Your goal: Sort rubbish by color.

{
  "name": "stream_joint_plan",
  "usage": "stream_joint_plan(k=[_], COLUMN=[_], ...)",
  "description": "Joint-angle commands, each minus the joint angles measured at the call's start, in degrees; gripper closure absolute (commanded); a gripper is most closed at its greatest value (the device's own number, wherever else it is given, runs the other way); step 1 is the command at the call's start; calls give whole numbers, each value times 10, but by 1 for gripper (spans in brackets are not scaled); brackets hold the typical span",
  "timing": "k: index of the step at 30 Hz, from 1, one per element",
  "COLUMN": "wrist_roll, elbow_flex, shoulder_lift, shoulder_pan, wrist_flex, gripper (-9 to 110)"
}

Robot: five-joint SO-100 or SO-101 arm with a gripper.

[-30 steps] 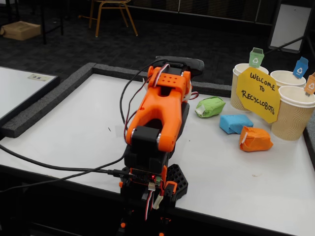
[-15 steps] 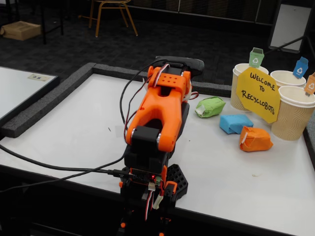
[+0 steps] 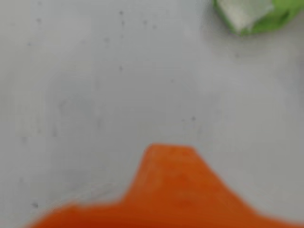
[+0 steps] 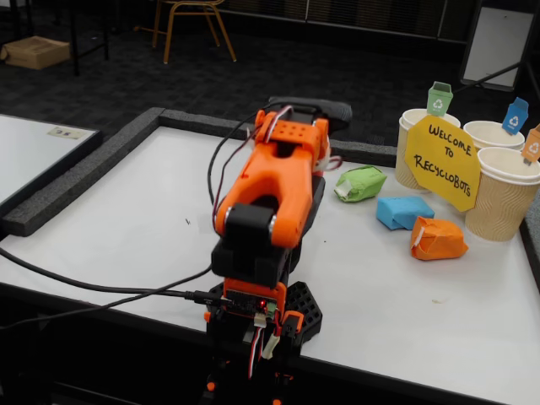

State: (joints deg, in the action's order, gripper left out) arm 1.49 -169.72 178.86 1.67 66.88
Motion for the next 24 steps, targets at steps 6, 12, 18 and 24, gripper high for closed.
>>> stream_joint_plan(k=[6, 12, 18, 24], wrist_roll=[4, 4, 3, 3], elbow_flex=[290, 438, 555, 641], shoulder_lift=[-178, -250, -294, -328], shoulder_pan=[-47, -75, -108, -172], wrist_flex=[-26, 47, 121, 184], gripper=[94, 94, 93, 93])
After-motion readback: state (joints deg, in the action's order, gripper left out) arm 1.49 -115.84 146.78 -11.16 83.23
